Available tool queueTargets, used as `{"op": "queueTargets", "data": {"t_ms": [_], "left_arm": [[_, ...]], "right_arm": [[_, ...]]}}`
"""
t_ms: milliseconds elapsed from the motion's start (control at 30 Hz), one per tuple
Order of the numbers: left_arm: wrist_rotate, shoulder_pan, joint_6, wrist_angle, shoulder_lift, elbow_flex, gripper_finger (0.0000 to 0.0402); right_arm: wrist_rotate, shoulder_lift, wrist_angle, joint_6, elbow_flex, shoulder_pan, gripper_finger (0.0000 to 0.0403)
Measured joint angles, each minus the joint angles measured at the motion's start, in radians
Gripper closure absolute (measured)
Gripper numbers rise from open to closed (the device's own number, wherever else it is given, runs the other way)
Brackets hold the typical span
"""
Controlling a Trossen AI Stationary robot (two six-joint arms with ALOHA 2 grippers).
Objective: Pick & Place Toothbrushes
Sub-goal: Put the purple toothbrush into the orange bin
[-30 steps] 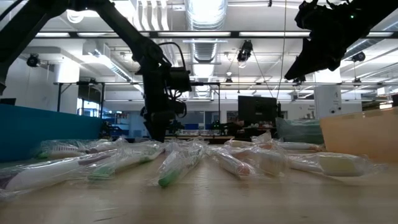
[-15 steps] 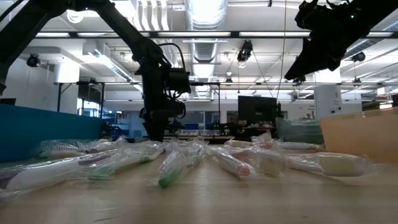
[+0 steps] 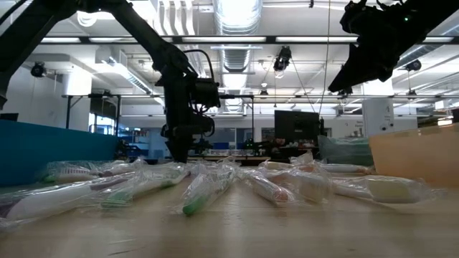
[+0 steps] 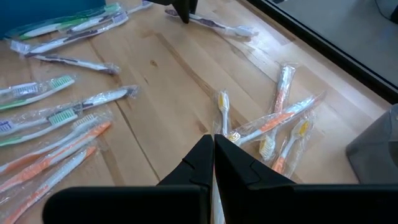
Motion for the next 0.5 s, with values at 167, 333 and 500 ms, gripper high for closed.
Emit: {"op": "queueTargets", "data": {"t_ms": [167,333,500], "left_arm": [[-0.001,0.0,0.0,-0.001,0.0,0.0,0.0349],[-0.002,0.0,-0.006,-0.008,-0.005,0.0,0.037],[-0.002,0.0,-0.027,-0.05,-0.049,-0.009,0.0373]], "right_arm": [[0.0,0.0,0.0,0.0,0.0,0.0,0.0394],[0.0,0.0,0.0,0.0,0.0,0.0,0.0394],[0.0,0.0,-0.001,0.0,0.0,0.0,0.0394]]}}
